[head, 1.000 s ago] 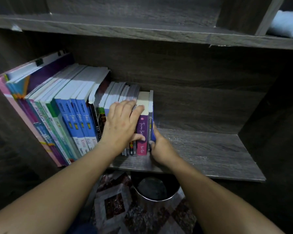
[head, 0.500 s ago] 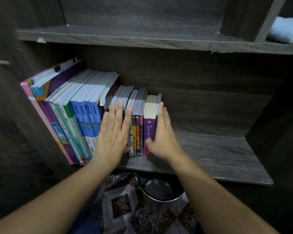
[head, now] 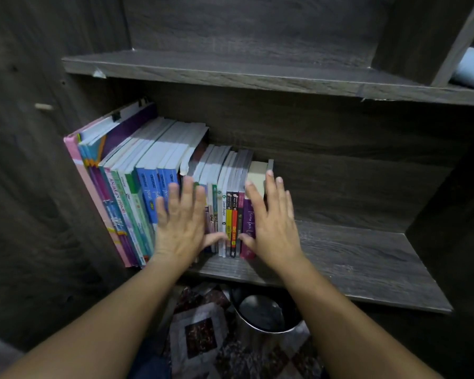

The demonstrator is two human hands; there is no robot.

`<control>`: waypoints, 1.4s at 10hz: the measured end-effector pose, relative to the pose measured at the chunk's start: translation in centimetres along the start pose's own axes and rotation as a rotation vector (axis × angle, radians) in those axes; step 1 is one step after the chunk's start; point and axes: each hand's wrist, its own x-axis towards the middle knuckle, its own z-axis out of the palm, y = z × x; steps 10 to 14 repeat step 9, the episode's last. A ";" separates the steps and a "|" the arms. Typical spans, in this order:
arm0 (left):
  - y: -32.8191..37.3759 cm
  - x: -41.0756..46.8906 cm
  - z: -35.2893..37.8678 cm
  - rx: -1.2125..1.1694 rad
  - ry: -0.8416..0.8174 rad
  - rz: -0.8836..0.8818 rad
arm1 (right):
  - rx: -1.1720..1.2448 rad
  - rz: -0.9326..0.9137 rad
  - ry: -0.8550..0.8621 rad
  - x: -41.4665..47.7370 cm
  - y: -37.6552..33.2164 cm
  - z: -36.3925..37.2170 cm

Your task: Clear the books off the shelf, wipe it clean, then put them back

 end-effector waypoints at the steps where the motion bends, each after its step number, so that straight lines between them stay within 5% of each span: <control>1: -2.1 0.0 0.2 -0.107 0.102 -0.142 | -0.057 -0.067 0.020 0.1 -0.8 0.5; 5: -3.8 0.1 0.0 -0.252 0.232 -0.104 | -0.119 -0.059 0.014 -0.2 -1.7 1.2; 6: -4.9 0.2 -0.5 -0.263 0.232 -0.307 | -0.163 -0.063 0.016 -0.5 -2.2 1.3; 14: -4.8 -0.1 -1.9 -0.317 0.108 -0.331 | -0.164 -0.107 -0.081 -1.0 -2.3 -0.5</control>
